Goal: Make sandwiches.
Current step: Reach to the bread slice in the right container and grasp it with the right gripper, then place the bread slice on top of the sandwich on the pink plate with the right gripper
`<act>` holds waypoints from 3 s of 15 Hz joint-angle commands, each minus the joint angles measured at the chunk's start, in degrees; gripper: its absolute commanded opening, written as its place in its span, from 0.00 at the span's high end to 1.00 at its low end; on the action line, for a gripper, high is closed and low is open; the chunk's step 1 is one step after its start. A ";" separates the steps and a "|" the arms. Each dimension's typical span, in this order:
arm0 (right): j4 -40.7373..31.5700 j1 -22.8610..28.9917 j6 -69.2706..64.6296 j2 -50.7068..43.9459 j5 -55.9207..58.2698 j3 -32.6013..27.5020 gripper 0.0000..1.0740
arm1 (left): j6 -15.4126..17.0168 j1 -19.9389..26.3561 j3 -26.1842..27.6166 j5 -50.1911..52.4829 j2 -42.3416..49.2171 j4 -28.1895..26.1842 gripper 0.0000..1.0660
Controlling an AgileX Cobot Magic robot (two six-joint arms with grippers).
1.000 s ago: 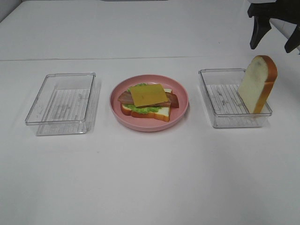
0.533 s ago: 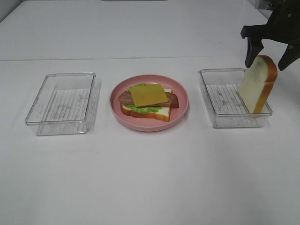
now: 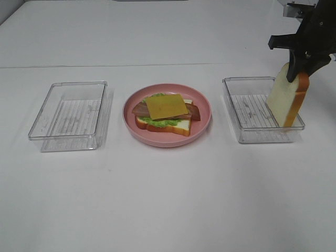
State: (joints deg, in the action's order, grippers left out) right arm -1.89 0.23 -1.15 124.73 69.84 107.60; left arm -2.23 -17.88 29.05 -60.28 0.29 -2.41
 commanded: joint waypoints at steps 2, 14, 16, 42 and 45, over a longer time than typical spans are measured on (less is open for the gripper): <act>1.38 -0.17 0.40 -0.17 4.24 -0.23 1.00 | -0.06 -0.11 -0.17 0.74 1.20 -0.17 0.28; -26.70 2.64 5.96 -10.54 4.24 -0.23 1.00 | -0.06 -0.11 -0.17 0.74 1.20 -0.17 0.28; -27.90 6.88 6.02 -10.54 3.78 -0.34 1.00 | -0.06 -0.11 -0.17 0.74 1.20 -0.17 0.28; -46.29 15.18 6.19 3.44 -18.56 -10.66 0.53 | -0.06 -0.11 -0.17 0.74 1.20 -0.17 0.28; -44.12 15.18 6.19 3.44 -16.56 -10.60 0.29 | -0.06 -0.11 -0.17 0.74 1.20 -0.17 0.28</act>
State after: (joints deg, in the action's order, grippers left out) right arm -46.29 15.58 5.21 128.29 52.43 97.23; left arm -2.23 -17.88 29.05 -60.28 0.29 -2.41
